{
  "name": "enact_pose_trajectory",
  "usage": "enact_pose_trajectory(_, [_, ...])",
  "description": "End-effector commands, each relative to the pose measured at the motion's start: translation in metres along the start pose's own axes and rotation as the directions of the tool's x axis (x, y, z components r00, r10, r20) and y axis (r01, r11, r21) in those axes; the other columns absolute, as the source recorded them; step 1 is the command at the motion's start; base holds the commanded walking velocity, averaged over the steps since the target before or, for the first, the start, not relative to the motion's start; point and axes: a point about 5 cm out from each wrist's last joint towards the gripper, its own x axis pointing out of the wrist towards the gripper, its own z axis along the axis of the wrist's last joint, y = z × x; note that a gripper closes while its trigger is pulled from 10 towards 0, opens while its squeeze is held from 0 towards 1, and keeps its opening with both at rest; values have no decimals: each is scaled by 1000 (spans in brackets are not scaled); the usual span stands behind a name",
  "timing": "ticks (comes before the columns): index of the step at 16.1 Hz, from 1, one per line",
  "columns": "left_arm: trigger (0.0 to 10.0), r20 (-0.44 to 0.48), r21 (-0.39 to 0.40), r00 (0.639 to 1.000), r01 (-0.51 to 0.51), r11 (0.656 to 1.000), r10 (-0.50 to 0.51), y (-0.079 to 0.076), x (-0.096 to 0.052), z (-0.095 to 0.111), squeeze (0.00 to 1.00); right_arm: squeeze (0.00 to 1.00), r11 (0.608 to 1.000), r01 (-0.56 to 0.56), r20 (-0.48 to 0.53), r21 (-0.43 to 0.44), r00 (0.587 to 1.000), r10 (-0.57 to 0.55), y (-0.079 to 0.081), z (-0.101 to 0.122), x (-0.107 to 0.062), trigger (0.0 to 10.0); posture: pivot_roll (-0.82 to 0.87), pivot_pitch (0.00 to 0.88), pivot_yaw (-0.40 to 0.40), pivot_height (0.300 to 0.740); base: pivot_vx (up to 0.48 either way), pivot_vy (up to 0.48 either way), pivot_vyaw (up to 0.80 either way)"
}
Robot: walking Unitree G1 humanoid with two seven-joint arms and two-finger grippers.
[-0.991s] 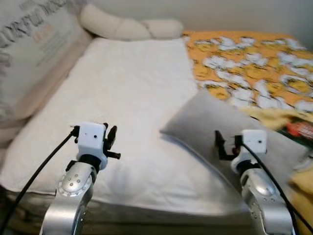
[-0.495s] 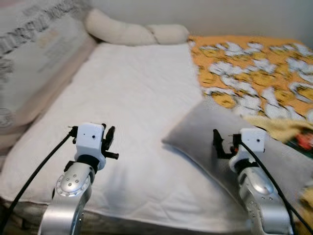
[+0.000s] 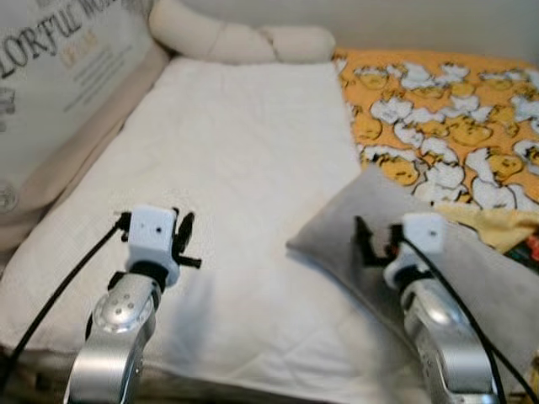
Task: Clean up the room
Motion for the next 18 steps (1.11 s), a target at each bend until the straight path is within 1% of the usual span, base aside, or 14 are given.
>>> enact_pose_trajectory(1, [10000, 0, 14, 995, 99, 995, -99, -9, 2, 1, 0, 1000, 997, 15, -30, -75, 999, -17, -16, 5, 5, 10000, 13, 0, -1, 740, 0, 0, 0])
enact_pose_trajectory(2, [10000, 2, 27, 988, 153, 988, -153, -14, 2, 3, 0, 1000, 994, 8, -47, -105, 999, -13, -23, 9, 8, 10000, 14, 0, -2, 740, 0, 0, 0])
enact_pose_trajectory(3, [10000, -4, 49, 973, 229, 972, -229, -19, 2, 4, 0, 1000, 978, -23, -87, -209, 996, 4, -31, 12, 11, 10000, 14, 0, -2, 740, 0, 0, 0])
enact_pose_trajectory(4, [10000, -12, 59, 961, 277, 959, -276, -23, 3, 4, 0, 1000, 966, -10, -136, -257, 990, -26, -42, 14, 12, 10000, 15, 0, -5, 740, 0, 0, 0])
enact_pose_trajectory(5, [10000, -14, 63, 957, 291, 955, -291, -23, 4, 4, 0, 1000, 962, -9, -151, -274, 988, -34, -45, 15, 13, 10000, 15, 0, -5, 740, 0, 0, 0])
enact_pose_trajectory(8, [10000, -19, 88, 928, 372, 924, -372, -26, 6, 9, 0, 1000, 930, -50, -297, -363, 953, -65, -73, 21, 11, 10000, 10, 0, 0, 740, 0, 0, 0])
enact_pose_trajectory(10, [10000, -15, 79, 902, 431, 899, -431, -30, 6, 13, 0, 1000, 951, -94, -372, -296, 928, -25, -78, 21, 10, 10000, 2, 0, 4, 740, 0, 0, 0])
enact_pose_trajectory(12, [10000, 6, 20, 833, 552, 833, -553, -38, 3, 20, 0, 1000, 948, -202, -489, -246, 870, 59, -81, 8, 13, 10000, -1, 0, 5, 740, 0, 0, 0])
enact_pose_trajectory(13, [10000, -1, 17, 802, 598, 801, -598, -42, 2, 21, 0, 843, 946, -234, -521, -226, 849, 85, -81, 2, 15, 10000, -1, 0, 5, 740, 0, 0, 0])
enact_pose_trajectory(14, [10000, -6, 16, 780, 626, 779, -626, -44, 0, 21, 0, 843, 944, -253, -542, -210, 834, 103, -80, -2, 17, 10000, -2, 0, 4, 740, 0, 0, 0])
enact_pose_trajectory(15, [10000, -20, 23, 737, 676, 737, -675, -48, -1, 22, 0, 0, 931, -315, -594, -183, 790, 151, -78, -12, 18, 10000, 3, 0, 1, 740, 0, 0, 0])
enact_pose_trajectory(16, [10000, -33, 31, 715, 699, 714, -698, -49, -1, 22, 0, 0, 921, -337, -631, -197, 762, 144, -80, -19, 19, 10000, 7, 0, -4, 740, 0, 0, 0])
enact_pose_trajectory(17, [10000, -38, 34, 710, 704, 709, -703, -49, -1, 22, 0, 0, 919, -333, -644, -209, 754, 127, -81, -22, 20, 9020, 8, 0, -6, 740, 0, 0, 0])
enact_pose_trajectory(18, [10000, -43, 38, 706, 708, 705, -707, -49, 0, 23, 0, 0, 915, -324, -661, -238, 745, 92, -86, -26, 23, 1686, 10, 0, -8, 740, 0, 0, 0])
